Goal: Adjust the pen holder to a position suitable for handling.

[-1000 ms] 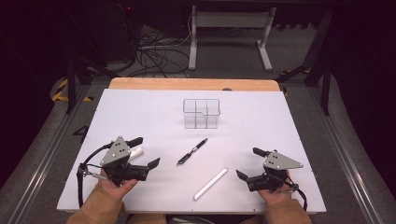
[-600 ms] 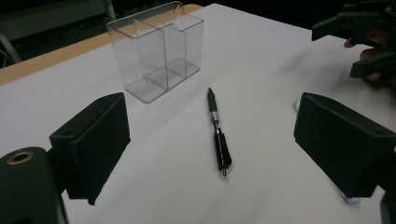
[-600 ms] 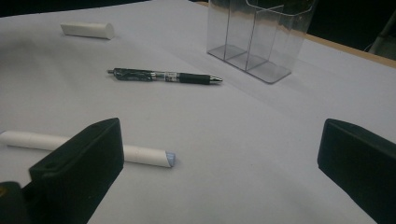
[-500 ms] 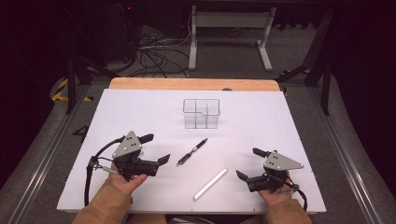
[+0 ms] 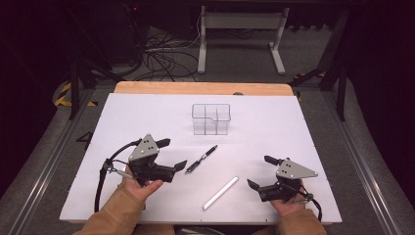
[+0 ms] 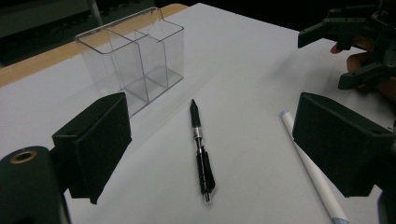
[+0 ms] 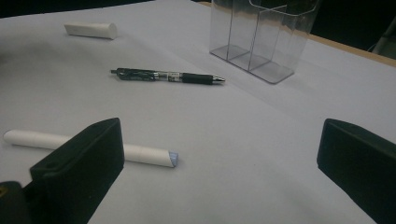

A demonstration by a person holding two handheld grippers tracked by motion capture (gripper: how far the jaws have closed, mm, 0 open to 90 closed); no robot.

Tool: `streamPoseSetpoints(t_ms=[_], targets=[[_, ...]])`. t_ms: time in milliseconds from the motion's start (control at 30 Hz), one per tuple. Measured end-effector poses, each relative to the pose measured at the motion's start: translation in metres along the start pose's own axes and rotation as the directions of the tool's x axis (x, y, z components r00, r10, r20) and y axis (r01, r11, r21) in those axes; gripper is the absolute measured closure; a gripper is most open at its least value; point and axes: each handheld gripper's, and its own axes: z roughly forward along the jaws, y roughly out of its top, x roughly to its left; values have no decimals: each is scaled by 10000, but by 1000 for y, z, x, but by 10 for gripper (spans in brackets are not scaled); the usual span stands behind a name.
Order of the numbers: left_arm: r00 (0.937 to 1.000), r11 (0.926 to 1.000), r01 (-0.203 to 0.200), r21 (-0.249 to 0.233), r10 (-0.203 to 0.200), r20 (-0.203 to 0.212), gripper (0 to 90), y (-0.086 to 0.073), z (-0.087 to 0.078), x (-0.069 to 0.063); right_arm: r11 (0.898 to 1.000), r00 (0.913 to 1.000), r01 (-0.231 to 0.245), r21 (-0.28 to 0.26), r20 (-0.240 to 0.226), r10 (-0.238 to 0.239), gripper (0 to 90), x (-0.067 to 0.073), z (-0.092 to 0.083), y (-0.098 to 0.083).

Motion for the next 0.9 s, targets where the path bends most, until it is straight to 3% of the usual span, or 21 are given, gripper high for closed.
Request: streamPoseSetpoints(t_ms=[200, 367, 600, 767, 800, 900], targets=[[9992, 9993, 292, 228, -299, 280, 188, 5, 5, 0, 10000, 10000, -16, -57, -30, 16, 16, 0, -1, 0], [9998, 9982, 75, 595, -87, 187, 211, 11, 12, -1, 10000, 10000, -53, -40, -73, 53, 19, 0, -1, 0], [9992, 9909, -371, 1292, 346, 220, 219, 19, 32, -5, 10000, 9999, -76, 31, -98, 76, 22, -1, 0, 0], [9993, 9843, -202, 1756, 141, 356, 225, 20, 49, -3, 10000, 9999, -89, 37, -107, 89, 26, -1, 0, 0], [9984, 9816, -137, 1906, 29, 571, 237, 21, 55, -2, 9999, 9999, -88, 48, -108, 89, 27, -1, 0, 0], [9984, 9791, 65, 2035, -177, 535, 273, 22, 60, -1, 9999, 9999, -106, 59, -120, 107, 27, -1, 0, 0]])
